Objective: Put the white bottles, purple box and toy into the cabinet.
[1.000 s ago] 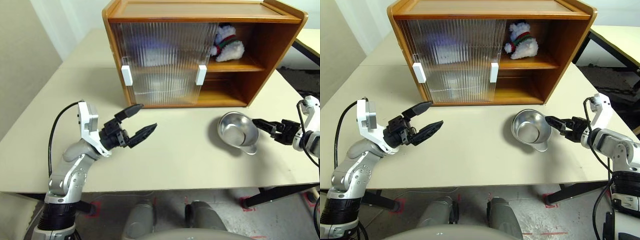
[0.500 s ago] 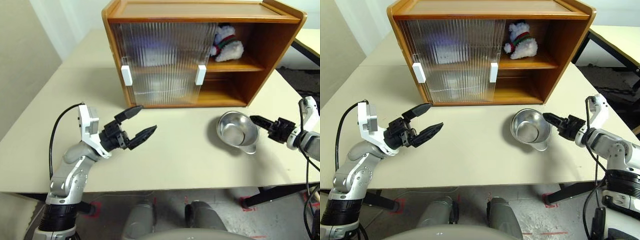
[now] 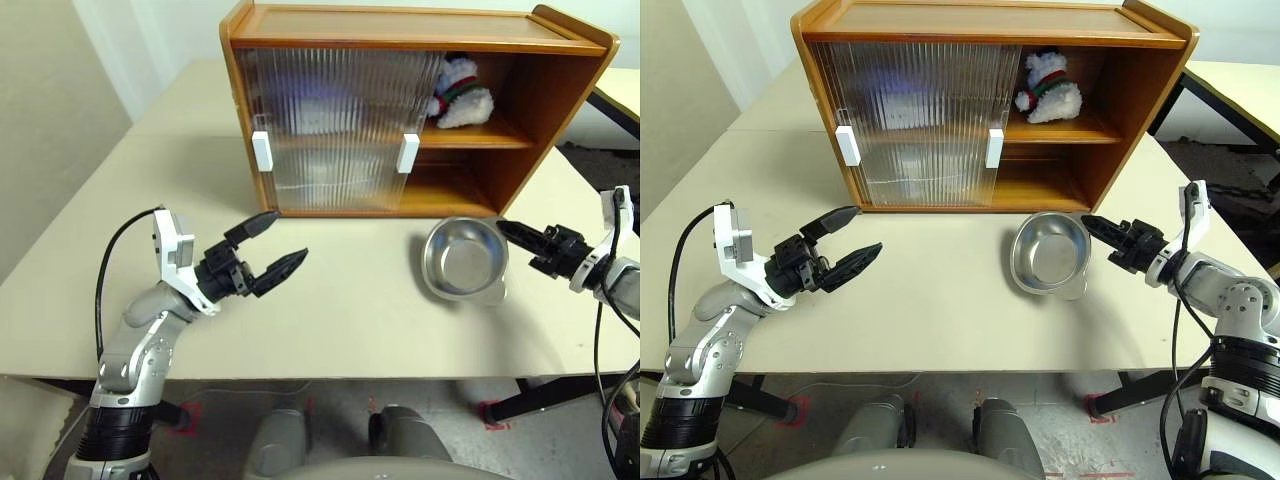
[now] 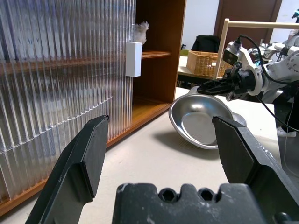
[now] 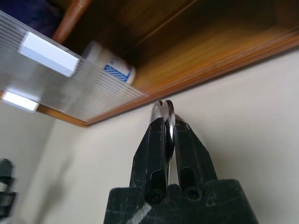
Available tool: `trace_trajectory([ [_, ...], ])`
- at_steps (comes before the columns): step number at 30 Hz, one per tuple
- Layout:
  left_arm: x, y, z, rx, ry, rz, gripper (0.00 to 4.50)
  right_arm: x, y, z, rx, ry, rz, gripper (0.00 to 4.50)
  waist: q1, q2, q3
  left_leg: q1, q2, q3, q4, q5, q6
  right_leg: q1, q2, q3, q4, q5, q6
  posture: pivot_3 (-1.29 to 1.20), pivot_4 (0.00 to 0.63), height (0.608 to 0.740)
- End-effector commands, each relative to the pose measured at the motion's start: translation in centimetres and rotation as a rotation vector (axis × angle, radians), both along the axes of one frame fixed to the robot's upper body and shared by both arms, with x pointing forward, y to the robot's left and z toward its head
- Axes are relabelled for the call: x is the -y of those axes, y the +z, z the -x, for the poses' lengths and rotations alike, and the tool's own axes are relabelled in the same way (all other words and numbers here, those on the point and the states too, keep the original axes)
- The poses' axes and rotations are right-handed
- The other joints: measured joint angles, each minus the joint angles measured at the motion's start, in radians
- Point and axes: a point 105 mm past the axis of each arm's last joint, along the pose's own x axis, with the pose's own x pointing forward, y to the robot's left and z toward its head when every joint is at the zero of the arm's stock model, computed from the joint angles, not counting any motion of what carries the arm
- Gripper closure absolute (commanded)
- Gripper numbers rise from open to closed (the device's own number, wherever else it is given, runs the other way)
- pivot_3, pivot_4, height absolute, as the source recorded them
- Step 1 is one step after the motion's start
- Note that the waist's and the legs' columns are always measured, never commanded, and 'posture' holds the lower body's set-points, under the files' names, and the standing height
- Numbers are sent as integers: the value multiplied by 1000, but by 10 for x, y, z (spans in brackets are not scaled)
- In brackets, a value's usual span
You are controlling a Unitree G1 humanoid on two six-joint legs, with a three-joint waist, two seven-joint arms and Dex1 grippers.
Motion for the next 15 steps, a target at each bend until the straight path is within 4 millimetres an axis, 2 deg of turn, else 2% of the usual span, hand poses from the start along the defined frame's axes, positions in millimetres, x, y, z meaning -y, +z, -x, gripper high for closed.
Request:
trace_trajectory([
  [1, 1, 3, -2, 13, 2, -14, 0, 0, -4, 4, -72, -40, -126, 4498, -1, 0, 0, 0, 0, 0, 0, 0, 0, 0, 0, 0, 0, 0, 0, 143, 0, 740],
  [3, 2, 5, -2, 14, -1, -15, 0, -8, 6, 3, -57, -30, -234, 4498, -2, 0, 0, 0, 0, 0, 0, 0, 0, -1, 0, 0, 1, 0, 0, 141, 0, 740],
  [8, 3, 6, -3, 15, -6, -15, 0, -17, 15, -2, -35, -66, -375, 4498, -8, 3, 0, -2, 1, 0, -2, 1, 2, -3, 1, 0, 1, 0, 0, 140, 0, 740],
  [15, 3, 7, -3, 14, -6, -18, 0, -11, 9, -11, -34, -208, -433, 4498, -12, 5, 0, -2, 1, 0, -3, 1, 2, -4, 1, 0, 1, 0, 0, 144, 0, 740],
])
